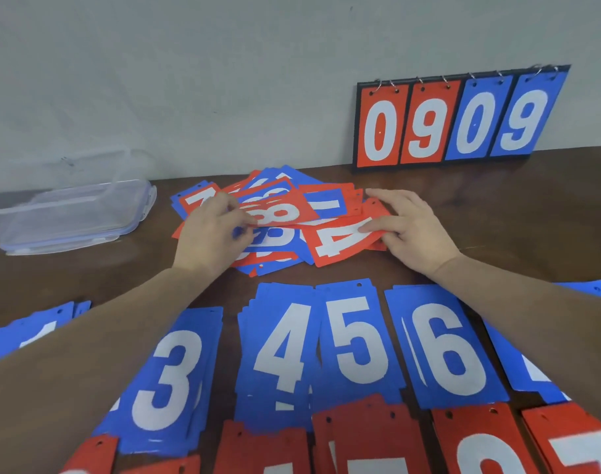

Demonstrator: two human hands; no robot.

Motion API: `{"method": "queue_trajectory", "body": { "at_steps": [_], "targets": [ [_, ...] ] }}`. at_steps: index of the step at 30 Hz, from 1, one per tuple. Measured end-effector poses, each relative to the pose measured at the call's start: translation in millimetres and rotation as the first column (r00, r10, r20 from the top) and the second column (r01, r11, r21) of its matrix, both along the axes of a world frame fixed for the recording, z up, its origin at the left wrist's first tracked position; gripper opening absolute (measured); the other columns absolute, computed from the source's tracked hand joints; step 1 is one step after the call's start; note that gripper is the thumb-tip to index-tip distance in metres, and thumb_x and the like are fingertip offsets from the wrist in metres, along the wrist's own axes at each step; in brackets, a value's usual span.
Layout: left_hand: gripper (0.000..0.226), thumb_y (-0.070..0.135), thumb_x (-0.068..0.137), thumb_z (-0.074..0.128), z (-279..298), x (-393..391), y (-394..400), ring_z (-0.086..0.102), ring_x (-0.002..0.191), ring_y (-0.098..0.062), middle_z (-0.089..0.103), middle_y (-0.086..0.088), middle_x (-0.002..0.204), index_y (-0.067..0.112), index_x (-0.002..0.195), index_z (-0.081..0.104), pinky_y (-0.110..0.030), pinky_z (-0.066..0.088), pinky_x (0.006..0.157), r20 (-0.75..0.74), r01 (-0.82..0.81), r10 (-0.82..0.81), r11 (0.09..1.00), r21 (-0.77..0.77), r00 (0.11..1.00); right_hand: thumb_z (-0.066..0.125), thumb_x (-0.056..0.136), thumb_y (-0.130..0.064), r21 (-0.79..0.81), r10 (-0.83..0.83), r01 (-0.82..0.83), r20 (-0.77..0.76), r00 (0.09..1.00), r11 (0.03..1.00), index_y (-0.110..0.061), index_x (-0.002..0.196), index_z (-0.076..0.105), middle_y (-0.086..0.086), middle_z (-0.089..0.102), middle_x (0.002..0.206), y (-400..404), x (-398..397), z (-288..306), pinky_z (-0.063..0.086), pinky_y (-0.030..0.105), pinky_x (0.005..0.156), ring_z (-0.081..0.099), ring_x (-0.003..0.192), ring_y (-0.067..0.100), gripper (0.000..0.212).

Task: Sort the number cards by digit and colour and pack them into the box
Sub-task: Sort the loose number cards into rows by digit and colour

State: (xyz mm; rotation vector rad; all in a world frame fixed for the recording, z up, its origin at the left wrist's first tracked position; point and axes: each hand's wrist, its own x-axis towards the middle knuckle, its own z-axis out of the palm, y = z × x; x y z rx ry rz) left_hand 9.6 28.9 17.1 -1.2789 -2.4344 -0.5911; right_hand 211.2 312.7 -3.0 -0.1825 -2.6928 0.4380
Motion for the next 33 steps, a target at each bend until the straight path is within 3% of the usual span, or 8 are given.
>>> {"method": "queue_trajectory", "body": {
  "at_steps": [4, 7, 10, 13, 17, 20, 29, 33],
  "targets": [
    [0.012, 0.004, 0.078, 0.079, 9.6, 17.5, -7.1, 0.055, 0.116, -0.032, 0.062, -0.010, 0.119, 0.010, 0.083, 0.070, -0.053, 0.043, 0.095, 0.057, -0.088, 0.087, 0.996, 0.024, 0.995, 0.059, 0.100, -0.015, -0.043, -0.042, 0.046, 0.079, 0.996, 0.998, -0.041, 0.125, 0.068, 0.002, 0.034, 0.161, -2.0, 1.4, 4.9, 0.028, 0.055, 0.120, 0.028, 0.147, 0.031, 0.038],
    [0.018, 0.003, 0.079, 0.077, 20.1, 35.9, -7.7, 0.053, 0.125, -0.028, 0.063, -0.005, 0.131, 0.012, 0.081, 0.062, -0.046, 0.046, 0.098, 0.111, -0.104, 0.100, 0.994, 0.031, 0.989, 0.049, 0.105, -0.023, -0.073, -0.065, 0.077, 0.162, 0.985, 0.994, -0.047, 0.137, 0.056, 0.003, 0.037, 0.160, -5.0, 6.6, 8.6, 0.028, 0.050, 0.121, 0.030, 0.146, 0.030, 0.040],
    [0.016, 0.002, 0.080, 0.076, 28.2, 54.9, -11.3, 0.057, 0.116, -0.023, 0.068, -0.002, 0.123, 0.011, 0.090, 0.068, -0.036, 0.049, 0.092, 0.089, -0.111, 0.107, 0.993, 0.040, 0.990, 0.041, 0.106, -0.015, -0.291, -0.077, 0.105, 0.104, 0.992, 0.951, -0.039, 0.141, 0.053, 0.004, 0.060, 0.138, -1.8, 18.2, 16.5, 0.041, 0.043, 0.112, 0.048, 0.131, 0.025, 0.044],
    [0.025, -0.002, 0.074, 0.083, 29.3, 66.4, -17.9, 0.057, 0.102, -0.023, 0.073, -0.006, 0.103, 0.008, 0.096, 0.075, -0.036, 0.050, 0.087, -0.066, -0.053, 0.055, 0.998, 0.025, 0.996, 0.038, 0.105, -0.007, -0.411, -0.096, 0.133, 0.110, 0.989, 0.902, -0.026, 0.148, 0.049, 0.002, 0.054, 0.147, 4.9, 30.6, 22.4, 0.040, 0.031, 0.110, 0.046, 0.136, 0.020, 0.048],
    [0.018, 0.008, 0.081, 0.077, 33.8, 87.7, -23.8, 0.051, 0.095, -0.022, 0.071, -0.010, 0.097, 0.006, 0.100, 0.078, -0.032, 0.048, 0.081, -0.265, -0.015, 0.028, 0.999, 0.050, 0.964, 0.045, 0.105, -0.012, -0.674, -0.126, 0.175, 0.121, 0.985, 0.718, -0.029, 0.147, 0.050, -0.001, 0.050, 0.149, 12.7, 49.6, 37.2, 0.051, 0.020, 0.091, 0.058, 0.123, 0.016, 0.046],
    [0.023, 0.009, 0.082, 0.073, 34.0, 108.3, -25.1, 0.055, 0.101, -0.028, 0.070, -0.011, 0.105, 0.006, 0.105, 0.077, -0.022, 0.039, 0.095, -0.320, 0.038, -0.018, 0.998, 0.055, 0.947, 0.053, 0.104, -0.024, -0.824, -0.171, 0.120, 0.028, 0.985, 0.553, -0.029, 0.136, 0.063, -0.001, 0.056, 0.144, 15.8, 60.1, 50.5, 0.055, 0.035, 0.100, 0.061, 0.118, 0.014, 0.034],
    [0.033, 0.024, 0.099, 0.057, 31.8, 177.5, -25.2, 0.052, 0.131, -0.029, 0.066, -0.007, 0.128, 0.005, 0.122, 0.070, -0.037, 0.039, 0.114, -0.172, 0.040, -0.021, 0.993, 0.109, 0.985, 0.070, 0.095, -0.019, -0.917, 0.046, 0.069, 0.095, 0.994, 0.392, -0.033, 0.130, 0.038, 0.002, 0.062, 0.121, 0.5, 68.8, 74.1, 0.061, 0.029, 0.072, 0.068, 0.104, 0.019, 0.050],
    [0.031, 0.022, 0.103, 0.054, 38.1, 214.2, -27.6, 0.051, 0.133, -0.016, 0.062, 0.003, 0.131, 0.006, 0.126, 0.068, -0.034, 0.042, 0.112, -0.004, -0.071, 0.075, 0.961, 0.269, 0.997, 0.070, 0.095, -0.021, -0.928, 0.241, 0.102, 0.197, 0.950, 0.358, -0.020, 0.124, 0.054, 0.004, 0.075, 0.107, -15.9, 64.9, 70.9, 0.061, 0.029, 0.076, 0.074, 0.096, 0.021, 0.033]
  ]
}}
